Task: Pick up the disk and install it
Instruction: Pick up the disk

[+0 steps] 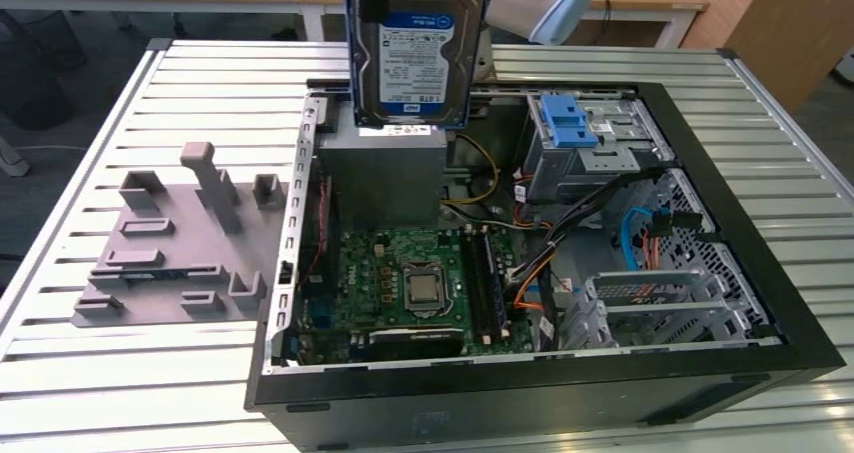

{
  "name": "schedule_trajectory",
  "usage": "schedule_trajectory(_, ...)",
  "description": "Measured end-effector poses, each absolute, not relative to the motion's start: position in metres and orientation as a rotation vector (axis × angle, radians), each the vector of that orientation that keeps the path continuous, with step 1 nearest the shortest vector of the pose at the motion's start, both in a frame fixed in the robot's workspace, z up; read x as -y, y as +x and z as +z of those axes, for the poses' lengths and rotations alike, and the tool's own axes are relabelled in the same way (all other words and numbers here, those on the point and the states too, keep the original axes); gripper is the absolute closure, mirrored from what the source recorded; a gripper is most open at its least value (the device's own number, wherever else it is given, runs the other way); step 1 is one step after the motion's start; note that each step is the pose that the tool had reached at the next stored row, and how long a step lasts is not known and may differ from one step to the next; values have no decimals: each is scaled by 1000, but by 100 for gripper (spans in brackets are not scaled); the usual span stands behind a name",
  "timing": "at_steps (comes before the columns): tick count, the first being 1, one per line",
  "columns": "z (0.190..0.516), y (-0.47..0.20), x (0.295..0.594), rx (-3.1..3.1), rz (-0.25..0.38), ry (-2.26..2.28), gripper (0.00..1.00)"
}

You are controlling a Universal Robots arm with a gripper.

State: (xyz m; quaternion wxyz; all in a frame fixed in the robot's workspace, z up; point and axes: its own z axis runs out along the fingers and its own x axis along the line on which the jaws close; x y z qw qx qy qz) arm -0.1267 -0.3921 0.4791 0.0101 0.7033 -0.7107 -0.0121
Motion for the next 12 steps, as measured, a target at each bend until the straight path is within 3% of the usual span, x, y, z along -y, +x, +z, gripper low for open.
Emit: schedule_trajectory(12, 479, -107, 392, 2218, -38, 2195, 64)
